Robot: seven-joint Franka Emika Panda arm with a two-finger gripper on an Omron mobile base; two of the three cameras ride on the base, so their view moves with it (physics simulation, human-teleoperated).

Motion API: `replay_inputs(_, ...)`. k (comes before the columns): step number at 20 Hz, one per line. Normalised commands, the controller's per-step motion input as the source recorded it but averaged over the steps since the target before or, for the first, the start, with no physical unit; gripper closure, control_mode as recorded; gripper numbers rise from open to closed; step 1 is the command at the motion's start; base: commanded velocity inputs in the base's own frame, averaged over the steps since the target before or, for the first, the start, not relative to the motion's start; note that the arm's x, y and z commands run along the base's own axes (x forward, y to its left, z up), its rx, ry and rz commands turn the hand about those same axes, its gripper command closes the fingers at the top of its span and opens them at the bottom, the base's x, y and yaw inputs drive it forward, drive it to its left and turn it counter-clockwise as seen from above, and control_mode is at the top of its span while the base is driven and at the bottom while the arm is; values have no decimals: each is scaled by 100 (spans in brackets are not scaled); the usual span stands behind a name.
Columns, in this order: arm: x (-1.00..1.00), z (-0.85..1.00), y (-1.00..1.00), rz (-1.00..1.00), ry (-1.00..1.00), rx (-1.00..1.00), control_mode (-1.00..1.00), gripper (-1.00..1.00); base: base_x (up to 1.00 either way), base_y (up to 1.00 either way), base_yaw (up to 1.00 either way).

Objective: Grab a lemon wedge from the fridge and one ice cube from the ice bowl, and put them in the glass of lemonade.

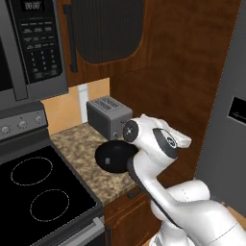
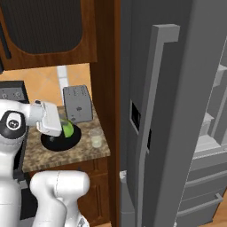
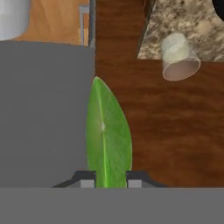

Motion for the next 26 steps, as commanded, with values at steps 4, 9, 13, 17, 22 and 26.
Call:
replay_inputs(4,29,-20,0,0,22,-25,-100,100,0,0,0)
replay_inputs(9,26,-12,0,0,10,-15,-100,100,0,0,0)
replay_inputs(13,12,-8,0,0,0,-5,-100,100,0,0,0)
replay_inputs(17,29,-14,-2,0,0,0,-100,100,0,0,0)
replay_inputs(22,42,-17,-9,0,0,0,-100,100,0,0,0)
replay_inputs(26,24,-43,0,0,0,-8,-100,100,0,0,0)
